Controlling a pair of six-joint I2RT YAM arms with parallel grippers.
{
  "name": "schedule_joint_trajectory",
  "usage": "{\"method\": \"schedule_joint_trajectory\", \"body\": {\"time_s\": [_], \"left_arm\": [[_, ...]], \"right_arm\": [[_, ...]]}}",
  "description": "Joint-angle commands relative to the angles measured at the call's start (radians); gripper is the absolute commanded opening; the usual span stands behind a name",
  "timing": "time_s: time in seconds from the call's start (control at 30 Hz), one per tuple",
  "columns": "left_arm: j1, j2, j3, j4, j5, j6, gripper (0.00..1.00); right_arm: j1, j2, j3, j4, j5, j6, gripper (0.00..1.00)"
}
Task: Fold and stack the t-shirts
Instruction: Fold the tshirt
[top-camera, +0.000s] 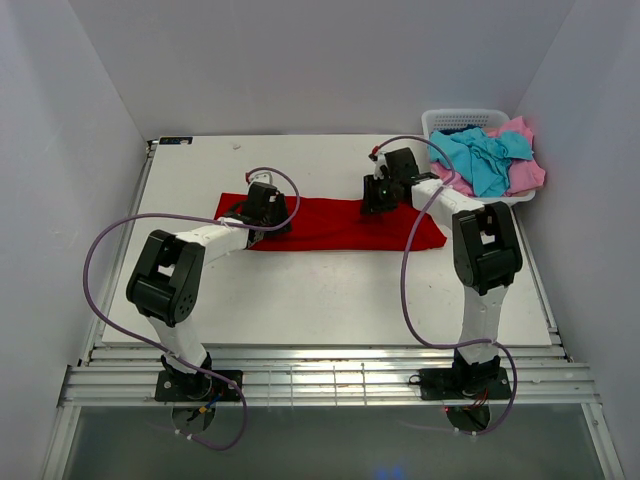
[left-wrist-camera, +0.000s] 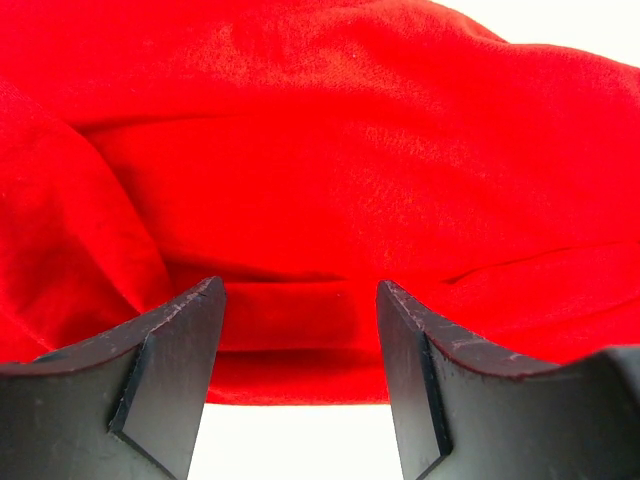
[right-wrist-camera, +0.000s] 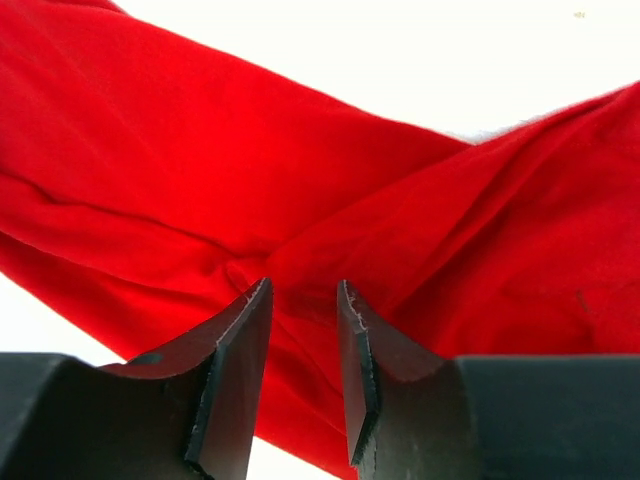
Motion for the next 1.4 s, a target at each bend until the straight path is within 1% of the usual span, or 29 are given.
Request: {"method": "schedule_joint_trajectory", "body": {"time_s": [0.0,0.23,0.53,0.73,0.87,1.03,1.07,1.1,1.13,1.2,1.23,1.37], "left_arm": [[-0.003,-0.034,0.016,-0.005,-0.014,-0.002,0.73],[-0.003,-0.036,0.010,-0.004,-0.013,-0.010,0.73],[-0.003,-0.037,0.011,-0.005,-0.016,-0.008,0.74],[-0.003,-0.040,0.011,-0.010,-0.029,-0.004,0.73],[-0.003,-0.040,0.011,-0.008,-0.030,-0.005,0.74],[-0.003,-0.048,0.008,-0.013,-0.034,-0.005,0.74],[-0.003,-0.049,0.006,-0.011,-0.037,-0.004,0.73],[-0.003,-0.051,0.006,-0.011,-0.040,-0.004,0.73],[-0.003,-0.053,0.003,-0.010,-0.042,-0.002,0.73],[-0.003,-0.057,0.003,-0.010,-0.048,-0.002,0.73],[-0.003,-0.059,0.005,-0.010,-0.049,-0.001,0.73],[-0.003,-0.074,-0.001,-0.004,-0.056,-0.002,0.72]], "right_arm": [[-0.001,-0.056,-0.019,-0.003,0.053,-0.014,0.39],[-0.001,-0.097,-0.046,-0.010,0.095,-0.023,0.40],[0.006,-0.057,-0.057,0.000,0.043,-0.014,0.39],[0.022,-0.047,-0.054,-0.004,0.064,-0.015,0.39],[0.022,-0.033,-0.045,-0.009,0.066,-0.017,0.32],[0.028,-0.013,-0.031,-0.020,0.069,-0.020,0.32],[0.029,-0.013,-0.030,-0.020,0.072,-0.021,0.30],[0.029,-0.008,-0.030,-0.017,0.076,-0.026,0.27],[0.029,-0.005,-0.030,-0.011,0.079,-0.026,0.17],[0.031,0.005,-0.024,0.008,0.078,-0.026,0.11],[0.029,0.010,-0.017,0.016,0.070,-0.027,0.09],[0.031,0.041,0.051,0.031,0.061,-0.014,0.08]]}}
